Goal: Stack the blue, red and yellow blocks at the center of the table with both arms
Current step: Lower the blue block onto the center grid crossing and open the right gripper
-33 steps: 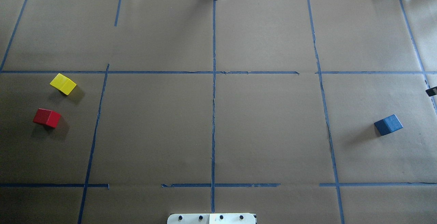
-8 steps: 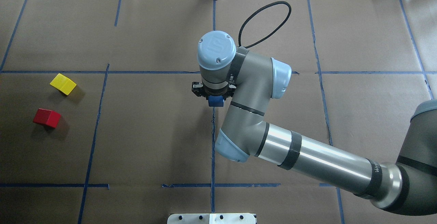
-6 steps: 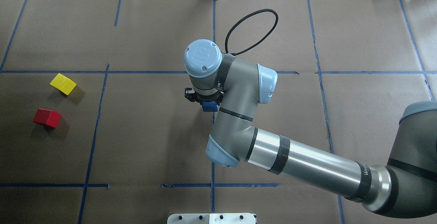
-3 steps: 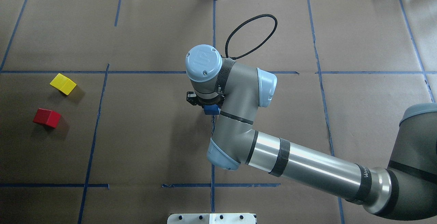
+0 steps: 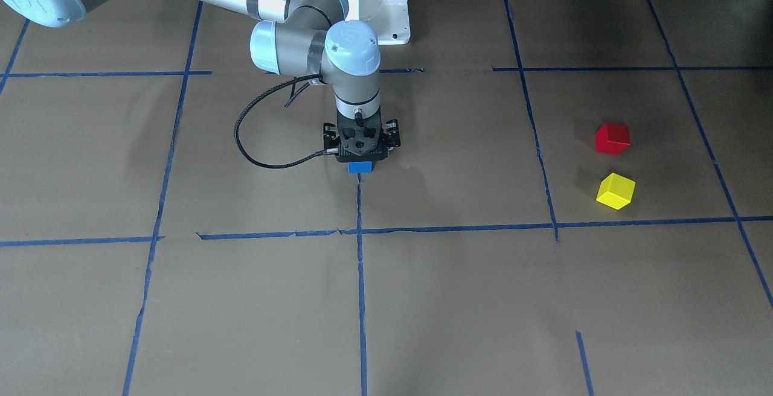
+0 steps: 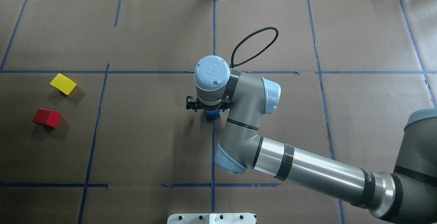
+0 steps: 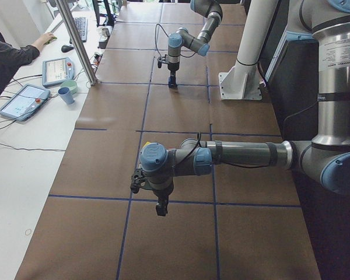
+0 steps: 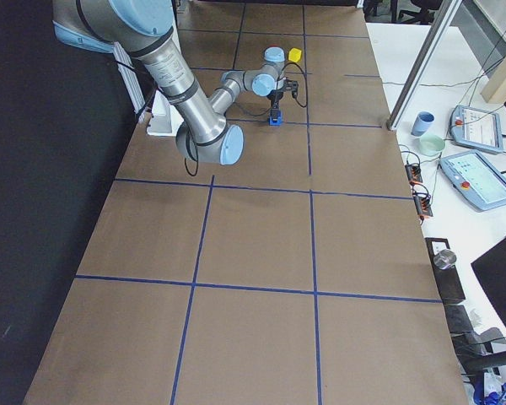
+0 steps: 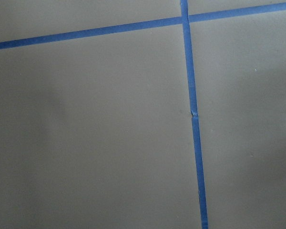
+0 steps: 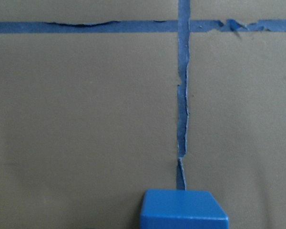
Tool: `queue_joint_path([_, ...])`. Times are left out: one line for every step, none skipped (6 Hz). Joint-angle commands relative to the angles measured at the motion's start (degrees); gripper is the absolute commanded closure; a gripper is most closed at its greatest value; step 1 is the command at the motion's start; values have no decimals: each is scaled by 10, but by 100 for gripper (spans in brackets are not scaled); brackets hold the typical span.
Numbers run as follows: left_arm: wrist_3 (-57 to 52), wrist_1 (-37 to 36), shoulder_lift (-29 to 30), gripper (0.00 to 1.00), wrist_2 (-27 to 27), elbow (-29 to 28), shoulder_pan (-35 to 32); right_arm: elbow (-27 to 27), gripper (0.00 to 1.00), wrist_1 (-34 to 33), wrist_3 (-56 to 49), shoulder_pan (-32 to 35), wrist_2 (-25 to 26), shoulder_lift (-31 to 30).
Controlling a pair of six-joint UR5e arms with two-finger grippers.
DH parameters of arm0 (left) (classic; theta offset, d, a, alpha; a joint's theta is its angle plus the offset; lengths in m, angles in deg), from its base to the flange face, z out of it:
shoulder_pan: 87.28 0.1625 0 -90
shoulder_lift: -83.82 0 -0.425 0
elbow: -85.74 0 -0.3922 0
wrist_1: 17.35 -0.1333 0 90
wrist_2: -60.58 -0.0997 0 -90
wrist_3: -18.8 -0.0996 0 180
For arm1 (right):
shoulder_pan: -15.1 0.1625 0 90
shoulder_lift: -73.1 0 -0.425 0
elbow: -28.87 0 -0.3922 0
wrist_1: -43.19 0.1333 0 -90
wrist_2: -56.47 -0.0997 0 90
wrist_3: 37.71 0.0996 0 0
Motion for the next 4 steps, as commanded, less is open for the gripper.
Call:
queue_joint_path([0, 0, 0, 0, 0, 0, 0, 20, 0, -16, -6, 18, -7, 3])
queue_joint_path([0, 0, 1, 0, 0, 0, 0, 72, 0, -89, -28, 35, -12, 4])
queue_joint_path([0, -1, 1, 0, -1, 1, 0, 119, 0, -165, -82, 70, -42, 3])
queue_joint_path([0, 1, 3, 0, -2, 1, 7, 124, 0, -179, -138, 120, -81, -8])
